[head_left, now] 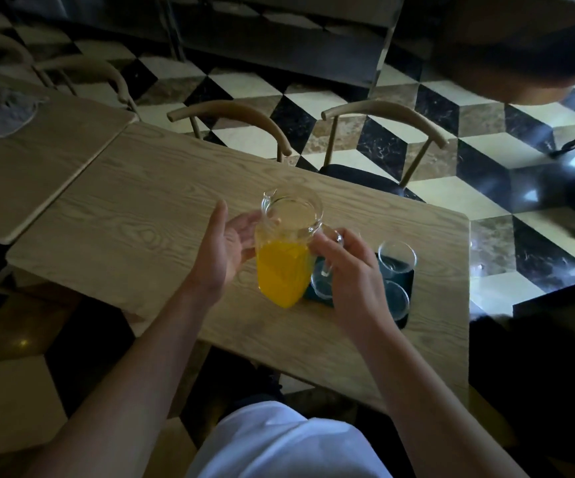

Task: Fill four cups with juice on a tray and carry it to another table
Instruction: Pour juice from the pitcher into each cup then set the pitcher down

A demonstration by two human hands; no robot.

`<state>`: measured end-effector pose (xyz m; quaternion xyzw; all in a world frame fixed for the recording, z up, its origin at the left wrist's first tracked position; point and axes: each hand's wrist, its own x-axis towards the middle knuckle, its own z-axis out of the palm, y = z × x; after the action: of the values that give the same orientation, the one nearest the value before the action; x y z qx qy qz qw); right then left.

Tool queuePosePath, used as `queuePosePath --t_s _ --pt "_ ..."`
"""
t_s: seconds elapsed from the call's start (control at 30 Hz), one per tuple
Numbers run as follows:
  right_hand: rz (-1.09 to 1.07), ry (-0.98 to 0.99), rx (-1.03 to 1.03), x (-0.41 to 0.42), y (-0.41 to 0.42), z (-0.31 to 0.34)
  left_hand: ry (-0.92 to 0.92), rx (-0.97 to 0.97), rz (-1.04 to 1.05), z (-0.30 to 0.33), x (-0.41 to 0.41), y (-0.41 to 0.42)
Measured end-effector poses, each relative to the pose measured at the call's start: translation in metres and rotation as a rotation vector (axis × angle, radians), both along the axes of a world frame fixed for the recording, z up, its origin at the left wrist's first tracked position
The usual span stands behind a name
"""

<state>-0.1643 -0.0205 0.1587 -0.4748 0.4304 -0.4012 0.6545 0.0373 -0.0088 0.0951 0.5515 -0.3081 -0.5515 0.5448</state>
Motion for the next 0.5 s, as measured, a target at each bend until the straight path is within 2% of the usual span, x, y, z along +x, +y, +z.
queuePosePath --t_s 0.2,0.5 --pt "-0.08 -0.021 -0.102 -0.066 0.043 0.02 0.032 0.021 -0.123 0.013 -0.072 0.036" --pt "-0.279 0.015 -0.06 -0.166 0.086 0.002 0.151 0.113 -0.283 -0.009 -0.173 0.059"
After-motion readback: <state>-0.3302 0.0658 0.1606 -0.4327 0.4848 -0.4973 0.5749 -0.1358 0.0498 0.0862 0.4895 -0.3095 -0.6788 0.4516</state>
